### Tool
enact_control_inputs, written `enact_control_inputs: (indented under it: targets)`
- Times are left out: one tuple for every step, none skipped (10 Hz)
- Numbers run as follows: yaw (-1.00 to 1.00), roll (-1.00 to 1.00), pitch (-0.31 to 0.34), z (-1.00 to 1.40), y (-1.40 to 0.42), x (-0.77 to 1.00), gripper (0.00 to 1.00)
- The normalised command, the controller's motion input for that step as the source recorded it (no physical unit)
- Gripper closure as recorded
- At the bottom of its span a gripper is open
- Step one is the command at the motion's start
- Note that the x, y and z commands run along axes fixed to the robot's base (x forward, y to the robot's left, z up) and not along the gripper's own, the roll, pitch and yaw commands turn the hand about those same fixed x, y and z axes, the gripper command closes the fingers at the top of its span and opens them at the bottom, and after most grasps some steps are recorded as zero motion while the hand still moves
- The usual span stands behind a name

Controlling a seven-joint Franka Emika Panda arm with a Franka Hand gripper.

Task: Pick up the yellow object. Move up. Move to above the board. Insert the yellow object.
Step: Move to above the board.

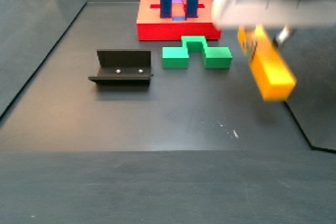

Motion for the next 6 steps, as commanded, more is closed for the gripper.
enact_control_inputs:
  targets:
    - [0.0,0.0,0.038,1.4,0.0,-0.05,1.0]
    - [0.01,0.06,0.012,1.4,0.0,-0.05,1.0]
    - [0.01,0.06,0.023,1.4,0.0,-0.01,1.0]
    - [0.0,0.04,0.048,1.4,0.01,0.01,1.0]
    - [0.0,0.01,0.078,1.4,0.0,0.0,1.0]
    - [0.0,0.01,0.053,0.82,-0.01,-0.01,1.0]
